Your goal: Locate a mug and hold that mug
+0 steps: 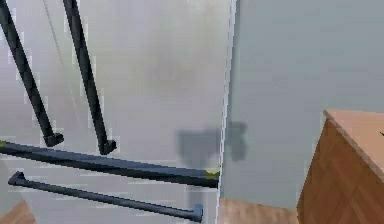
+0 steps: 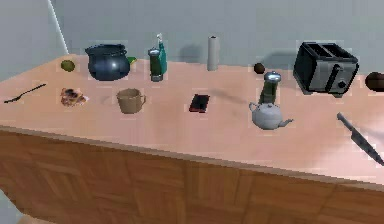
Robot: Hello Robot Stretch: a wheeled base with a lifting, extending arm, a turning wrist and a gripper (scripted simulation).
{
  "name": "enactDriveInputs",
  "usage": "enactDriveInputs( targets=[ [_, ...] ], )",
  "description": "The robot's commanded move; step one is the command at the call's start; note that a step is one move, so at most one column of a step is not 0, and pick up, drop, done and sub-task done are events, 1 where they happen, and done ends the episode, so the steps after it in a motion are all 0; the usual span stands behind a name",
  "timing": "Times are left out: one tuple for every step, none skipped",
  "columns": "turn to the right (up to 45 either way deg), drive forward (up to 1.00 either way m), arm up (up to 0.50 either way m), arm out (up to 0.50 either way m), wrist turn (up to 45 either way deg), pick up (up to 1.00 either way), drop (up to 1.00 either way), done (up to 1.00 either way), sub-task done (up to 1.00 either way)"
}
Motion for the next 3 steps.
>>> enactDriveInputs(
  targets=[
    [-12.0,0.00,0.00,0.00,0.0,0.00,0.00,0.00,0.00],
    [0.0,0.00,0.50,0.00,0.0,0.00,0.00,0.00,0.00],
    [0.0,0.00,0.38,0.00,0.0,0.00,0.00,0.00,0.00]
  ],
)
